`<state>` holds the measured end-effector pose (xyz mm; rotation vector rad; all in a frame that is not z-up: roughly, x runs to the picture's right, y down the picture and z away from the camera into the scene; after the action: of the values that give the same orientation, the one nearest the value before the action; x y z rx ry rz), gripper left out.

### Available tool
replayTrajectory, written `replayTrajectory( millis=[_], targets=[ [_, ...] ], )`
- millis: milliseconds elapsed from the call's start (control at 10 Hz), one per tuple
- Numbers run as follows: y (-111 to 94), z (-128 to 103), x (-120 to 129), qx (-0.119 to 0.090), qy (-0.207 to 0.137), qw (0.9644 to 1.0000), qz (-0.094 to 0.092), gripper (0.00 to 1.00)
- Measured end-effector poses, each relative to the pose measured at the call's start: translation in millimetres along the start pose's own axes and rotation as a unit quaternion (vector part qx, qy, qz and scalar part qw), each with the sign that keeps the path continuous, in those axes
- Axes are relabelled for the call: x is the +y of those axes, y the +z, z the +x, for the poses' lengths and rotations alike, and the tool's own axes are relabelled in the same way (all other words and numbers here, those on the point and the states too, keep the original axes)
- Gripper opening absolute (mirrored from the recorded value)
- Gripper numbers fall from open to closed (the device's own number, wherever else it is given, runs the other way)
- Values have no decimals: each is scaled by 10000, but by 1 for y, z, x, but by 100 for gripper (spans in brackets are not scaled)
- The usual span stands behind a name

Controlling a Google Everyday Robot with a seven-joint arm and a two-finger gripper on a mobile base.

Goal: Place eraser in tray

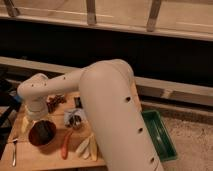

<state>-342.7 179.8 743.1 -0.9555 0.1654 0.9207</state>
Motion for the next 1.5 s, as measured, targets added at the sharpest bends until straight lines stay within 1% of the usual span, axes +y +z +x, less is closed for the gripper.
replayTrajectory(
  millis=[500,600,900,1000,1100,1200,1300,1400,1500],
  targets=[
    [9,-6,5,51,21,10000,-44,80],
    [11,-7,5,59,31,10000,-21,75],
    [15,-9,5,62,91,9999,51,46],
    [14,-9,5,44,118,9999,116,36],
    [13,-8,6,42,110,9998,138,26],
    [11,-8,7,17,113,9998,161,14],
    [9,-7,7,-15,113,9998,177,6],
    [6,-7,7,-51,109,9997,197,1],
    [1,-7,7,-102,98,9997,219,0]
  ],
)
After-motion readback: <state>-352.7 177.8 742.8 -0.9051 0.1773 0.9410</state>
